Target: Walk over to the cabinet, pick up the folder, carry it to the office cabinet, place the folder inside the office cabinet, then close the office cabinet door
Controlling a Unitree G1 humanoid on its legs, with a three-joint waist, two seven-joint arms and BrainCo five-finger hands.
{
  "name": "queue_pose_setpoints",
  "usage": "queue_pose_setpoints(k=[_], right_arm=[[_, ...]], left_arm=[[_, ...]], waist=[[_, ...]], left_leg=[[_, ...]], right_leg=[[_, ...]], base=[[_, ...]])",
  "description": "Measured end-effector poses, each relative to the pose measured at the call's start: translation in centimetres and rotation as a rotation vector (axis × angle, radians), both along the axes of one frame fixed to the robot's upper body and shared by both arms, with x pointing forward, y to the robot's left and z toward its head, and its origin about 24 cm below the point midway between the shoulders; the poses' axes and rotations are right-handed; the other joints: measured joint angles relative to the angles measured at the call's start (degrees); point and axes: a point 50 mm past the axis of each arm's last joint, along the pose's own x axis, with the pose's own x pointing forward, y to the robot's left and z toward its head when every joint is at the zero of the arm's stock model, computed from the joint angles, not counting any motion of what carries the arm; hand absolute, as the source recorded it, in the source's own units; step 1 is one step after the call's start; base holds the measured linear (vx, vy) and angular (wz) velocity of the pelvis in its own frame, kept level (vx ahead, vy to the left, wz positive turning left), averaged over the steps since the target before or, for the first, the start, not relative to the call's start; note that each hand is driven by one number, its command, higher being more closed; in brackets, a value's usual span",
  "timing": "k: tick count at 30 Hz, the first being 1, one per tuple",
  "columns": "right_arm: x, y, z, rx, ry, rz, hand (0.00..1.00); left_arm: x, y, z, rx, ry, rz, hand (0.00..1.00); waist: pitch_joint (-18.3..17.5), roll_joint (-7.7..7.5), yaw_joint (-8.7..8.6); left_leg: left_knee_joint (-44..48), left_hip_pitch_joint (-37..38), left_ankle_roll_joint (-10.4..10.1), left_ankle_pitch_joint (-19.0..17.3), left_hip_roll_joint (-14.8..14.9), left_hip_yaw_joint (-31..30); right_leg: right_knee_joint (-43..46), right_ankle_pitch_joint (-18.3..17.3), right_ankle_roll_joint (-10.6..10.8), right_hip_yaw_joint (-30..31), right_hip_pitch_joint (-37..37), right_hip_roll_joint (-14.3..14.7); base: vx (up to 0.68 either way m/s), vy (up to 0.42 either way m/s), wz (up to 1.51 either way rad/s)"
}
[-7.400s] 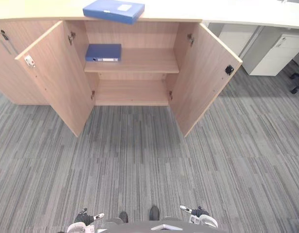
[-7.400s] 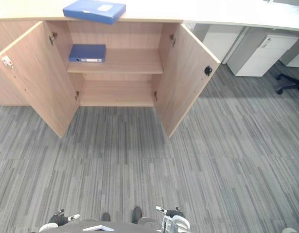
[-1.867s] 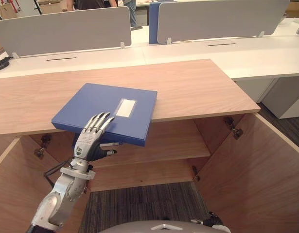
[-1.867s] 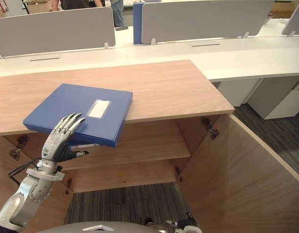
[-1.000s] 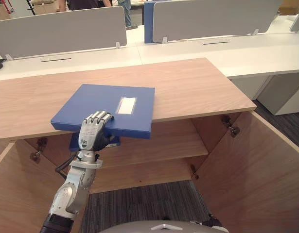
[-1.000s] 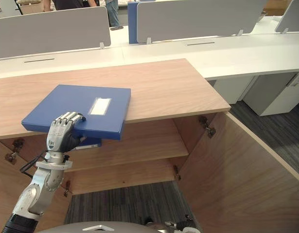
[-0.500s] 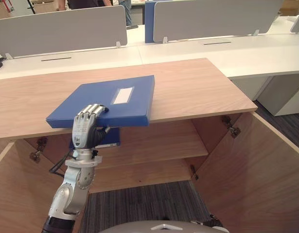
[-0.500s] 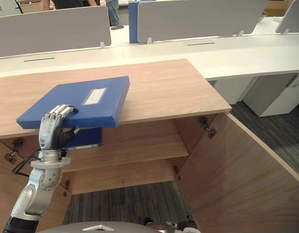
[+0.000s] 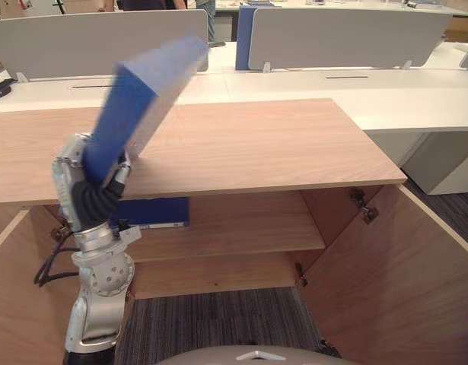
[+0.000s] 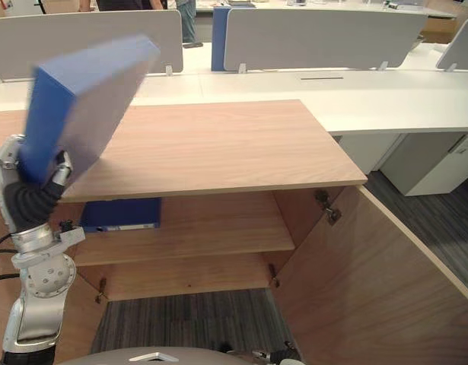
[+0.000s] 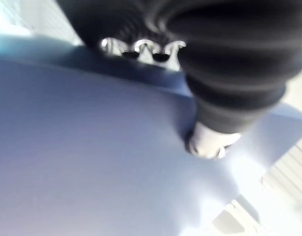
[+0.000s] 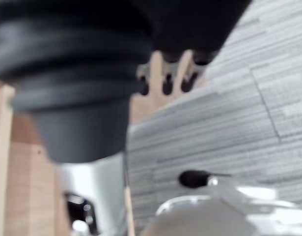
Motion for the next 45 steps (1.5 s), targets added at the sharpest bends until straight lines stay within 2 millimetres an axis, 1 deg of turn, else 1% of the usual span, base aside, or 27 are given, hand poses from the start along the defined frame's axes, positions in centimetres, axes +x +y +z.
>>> queue_pose_setpoints(k=[4, 6, 8, 9, 10, 15, 18, 19, 21, 22, 24, 25, 26, 28, 29, 31, 33, 35, 36, 37, 39, 42, 45], right_arm=[[0.1, 0.1, 0.0, -0.004, 0.001, 0.016, 0.0], [0.1, 0.1, 0.0, -0.006, 0.001, 0.014, 0.0], [0.0, 0.0, 0.0, -0.003, 0.0, 0.002, 0.0], [0.0, 0.0, 0.0, -0.002, 0.001, 0.0, 0.0], [0.0, 0.1, 0.0, -0.002, 0.001, 0.0, 0.0], [0.0, 0.0, 0.0, -0.003, -0.001, -0.003, 0.0], [0.1, -0.1, 0.1, -0.004, -0.007, -0.01, 0.0], [0.5, -0.2, 0.2, -0.006, -0.023, -0.012, 0.0], [1.8, -0.1, 0.8, -0.009, -0.09, -0.012, 0.0], [3.4, 0.1, 1.5, -0.003, -0.169, -0.021, 0.0], [4.7, 0.4, 2.3, -0.005, -0.238, -0.018, 0.0], [5.6, 0.5, 2.9, -0.006, -0.289, -0.016, 0.0], [7.3, 0.8, 4.3, -0.011, -0.391, -0.017, 0.0], [8.8, 1.0, 5.8, -0.023, -0.495, -0.021, 0.0], [9.8, 1.2, 7.4, -0.03, -0.595, -0.028, 0.0], [10.5, 1.4, 8.7, -0.033, -0.678, -0.029, 0.0], [11.3, 2.0, 10.8, -0.028, -0.793, -0.039, 0.0], [11.5, 2.2, 11.7, -0.027, -0.845, -0.038, 0.0], [11.7, 2.5, 12.9, -0.023, -0.905, -0.045, 0.0], [11.8, 2.7, 13.4, -0.019, -0.932, -0.045, 0.0], [12.6, 3.1, 15.8, -0.018, -1.052, -0.022, 0.0], [12.7, 3.4, 18.0, -0.017, -1.16, -0.004, 0.0], [12.9, 4.4, 20.6, 0.034, -1.302, 0.046, 0.0]], left_arm=[[-0.8, -0.1, 1.1, -0.083, -0.085, -0.04, 1.0], [-1.2, -0.2, 1.5, -0.196, -0.136, -0.093, 1.0], [-1.3, -0.2, 1.4, -0.261, -0.158, -0.127, 1.0], [-1.3, -0.4, 1.3, -0.325, -0.163, -0.18, 1.0], [-1.2, -0.5, 1.3, -0.348, -0.163, -0.206, 1.0], [-1.0, -2.0, 0.8, -0.511, -0.127, -0.471, 1.0], [-0.9, -2.5, 0.5, -0.56, -0.093, -0.575, 1.0], [-0.9, -2.7, 0.3, -0.582, -0.079, -0.613, 1.0], [-1.0, -2.7, -0.1, -0.62, -0.057, -0.66, 1.0], [-1.0, -2.7, -0.4, -0.648, -0.039, -0.694, 1.0], [-1.1, -2.7, -0.7, -0.657, -0.025, -0.712, 1.0], [-1.2, -2.7, -0.9, -0.662, -0.014, -0.715, 1.0], [-1.3, -2.6, -1.1, -0.665, 0.001, -0.727, 1.0], [-1.3, -2.7, -1.3, -0.666, 0.013, -0.737, 1.0], [-1.2, -2.7, -1.7, -0.672, 0.032, -0.745, 1.0], [-1.0, -2.8, -2.2, -0.682, 0.057, -0.746, 1.0], [-0.9, -2.9, -3.2, -0.707, 0.096, -0.736, 1.0], [-0.7, -3.1, -3.5, -0.71, 0.115, -0.74, 1.0], [-0.8, -3.2, -3.7, -0.709, 0.128, -0.746, 1.0], [-0.8, -3.3, -3.8, -0.708, 0.132, -0.748, 1.0], [-0.9, -3.3, -4.0, -0.709, 0.146, -0.752, 1.0], [-1.0, -3.5, -4.2, -0.712, 0.162, -0.759, 1.0], [-0.8, -3.6, -4.9, -0.715, 0.194, -0.748, 1.0]], waist=[[-0.03, -0.01, 0.39], [-0.12, -0.01, 0.58], [-0.13, 0.02, 0.66], [-0.14, 0.02, 0.73], [-0.14, 0.01, 0.74], [-0.35, 0.25, 0.86], [-0.55, 0.57, 0.85], [-0.64, 0.7, 0.85], [-0.76, 0.89, 0.71], [-0.79, 0.94, 0.56], [-0.79, 0.94, 0.56], [-0.8, 0.96, 0.54], [-0.8, 0.97, 0.63], [-0.8, 0.96, 0.69], [-0.79, 0.93, 0.62], [-0.79, 0.86, 0.54], [-0.58, 0.66, 0.5], [-0.42, 0.51, 0.42], [-0.31, 0.33, 0.34], [-0.31, 0.31, 0.36], [0.42, 0.17, 0.41], [0.68, -0.1, 0.38], [0.73, -0.17, 0.38]], left_leg=[[0.48, -0.01, 0.02, -0.17, 0.0, 0.05], [0.82, -0.04, -0.03, -0.36, 0.02, 0.08], [0.84, -0.06, -0.03, -0.35, 0.0, 0.13], [0.86, -0.06, -0.04, -0.35, 0.0, 0.16], [0.87, -0.06, -0.04, -0.35, 0.0, 0.16], [0.89, -0.05, -0.04, -0.34, 0.0, 0.36], [0.89, -0.02, -0.04, -0.34, 0.0, 0.65], [0.89, 0.03, -0.04, -0.35, 0.02, 0.99], [0.89, 0.1, -0.04, -0.35, 0.05, 1.66], [0.89, 0.03, -0.04, -0.35, 0.04, 1.88], [0.9, 0.05, -0.04, -0.35, 0.05, 2.09], [0.91, 0.05, -0.04, -0.35, 0.05, 2.26], [0.92, 0.05, -0.04, -0.35, 0.08, 2.92], [0.92, 0.0, -0.04, -0.35, 0.04, 3.28], [0.91, -0.01, -0.04, -0.35, 0.01, 3.41], [0.9, -0.01, -0.04, -0.35, -0.01, 3.55], [0.87, 0.0, -0.06, -0.39, 0.02, 4.46], [0.9, 0.02, -0.05, -0.45, 0.03, 4.8], [0.96, 0.02, -0.03, -0.58, 0.03, 5.06], [1.04, 0.02, -0.04, -0.63, 0.03, 5.29], [1.9, -0.02, 0.01, -1.31, 0.03, 6.53], [2.1, 0.03, 0.19, -1.73, 0.0, 7.26], [2.17, -0.14, 0.25, -1.98, -0.09, 8.19]], right_leg=[[0.61, -0.26, -0.01, 0.08, -0.13, -0.01], [1.19, -0.46, 0.03, 0.17, -0.3, -0.02], [1.42, -0.5, 0.06, 0.23, -0.44, -0.04], [1.57, -0.52, 0.05, 0.31, -0.53, -0.05], [1.61, -0.52, 0.05, 0.32, -0.54, -0.09], [1.77, -0.52, 0.06, 0.54, -0.68, -0.21], [1.81, -0.51, 0.06, 0.79, -0.8, -0.18], [1.83, -0.47, 0.06, 1.1, -0.92, -0.14], [1.81, -0.32, 0.05, 1.59, -1.19, -0.12], [1.79, -0.14, 0.07, 1.84, -1.45, -0.1], [1.7, -0.02, 0.04, 2.11, -1.52, -0.04], [1.62, 0.09, 0.04, 2.29, -1.56, -0.01], [1.4, 0.37, 0.1, 2.89, -1.83, 0.07], [0.7, 0.93, 0.11, 3.22, -1.78, 0.09], [0.33, 1.14, 0.17, 3.38, -1.73, 0.1], [0.03, 1.25, 0.29, 3.55, -1.71, 0.12], [-0.62, 1.72, 0.38, 4.43, -1.88, 0.29], [-0.62, 1.86, 0.25, 4.64, -1.97, 0.33], [-0.62, 2.08, 0.1, 5.05, -2.19, 0.38], [-0.63, 2.21, 0.11, 5.49, -2.4, 0.44], [-0.63, 2.56, 0.19, 6.55, -2.66, 0.52], [-0.64, 2.66, 0.3, 7.48, -2.85, 0.58], [-0.65, 2.83, 0.42, 8.15, -3.48, 0.58]], base=[[0.0, 0.0, 0.0], [0.0, 0.0, 0.0], [0.0, 0.0, 0.0], [0.0, 0.0, 0.0], [0.0, 0.0, 0.0], [0.0, 0.005, -0.01], [0.0, 0.019, -0.05], [-0.01, 0.021, -0.13], [-0.02, 0.026, -0.16], [-0.02, 0.017, -0.12], [-0.02, 0.014, -0.09], [-0.02, 0.016, -0.15], [-0.02, 0.017, -0.17], [-0.02, 0.018, -0.14], [-0.02, 0.018, -0.08], [-0.01, 0.016, -0.08], [-0.01, 0.026, -0.18], [0.0, 0.017, -0.13], [0.0, 0.019, -0.15], [0.01, 0.036, -0.3], [0.0, 0.048, -0.29], [-0.01, 0.035, -0.15], [0.0, 0.033, -0.15]])
